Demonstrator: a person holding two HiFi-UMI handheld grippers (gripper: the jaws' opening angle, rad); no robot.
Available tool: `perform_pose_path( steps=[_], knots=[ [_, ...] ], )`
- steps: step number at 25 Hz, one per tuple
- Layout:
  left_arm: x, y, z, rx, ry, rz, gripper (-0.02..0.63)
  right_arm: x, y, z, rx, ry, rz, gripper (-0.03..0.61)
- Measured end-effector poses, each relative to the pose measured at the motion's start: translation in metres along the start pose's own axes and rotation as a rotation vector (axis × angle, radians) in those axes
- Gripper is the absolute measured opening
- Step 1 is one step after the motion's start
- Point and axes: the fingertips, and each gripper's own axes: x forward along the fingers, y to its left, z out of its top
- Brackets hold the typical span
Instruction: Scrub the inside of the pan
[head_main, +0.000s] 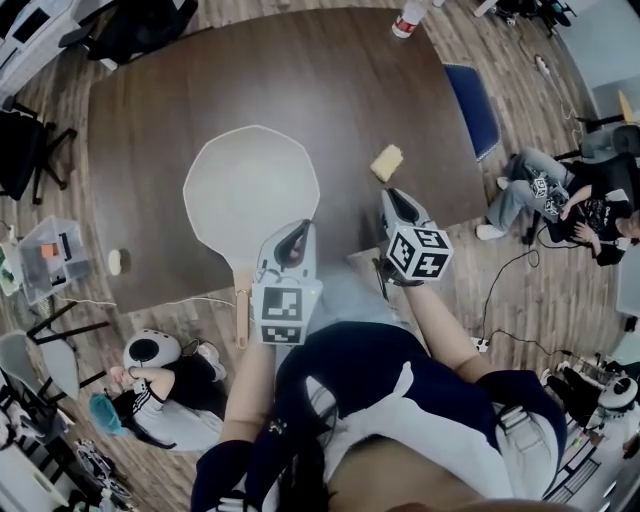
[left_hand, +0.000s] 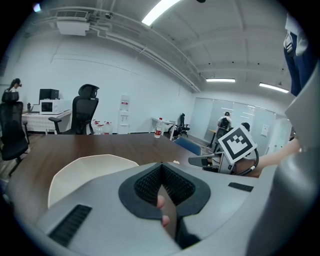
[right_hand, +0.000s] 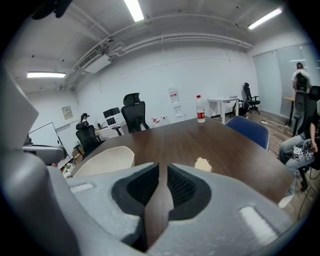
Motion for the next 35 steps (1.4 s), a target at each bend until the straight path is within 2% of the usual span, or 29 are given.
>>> perform_pose_path(
  steps=[10,11,17,24,31,35],
  knots=[
    [0.017,0.034,0.009,-0.042,0.03,0.054,0.005,0.078,-0.057,-0.021,0.085,0.151,-0.108,0.056],
    [0.018,0.035,0.012,-0.043,0.031,0.055,0.005,0.082,-0.063,-0.025,0.091,0.166,-0.126,0.079],
    [0.027,0.051,0.024,-0.055,0.034,0.073,0.005,0.11,-0.087,-0.031,0.099,0.228,-0.209,0.08],
    [0.036,0.059,0.017,-0.08,0.052,0.087,0.005,0.134,-0.11,-0.043,0.096,0.283,-0.277,0.084],
    [0.036,0.063,0.017,-0.094,0.06,0.115,0.005,0.15,-0.116,-0.048,0.018,0.338,-0.314,0.083],
    [0.031,0.065,0.011,-0.1,0.063,0.13,0.005,0.151,-0.111,-0.053,-0.066,0.344,-0.295,0.037]
  ],
)
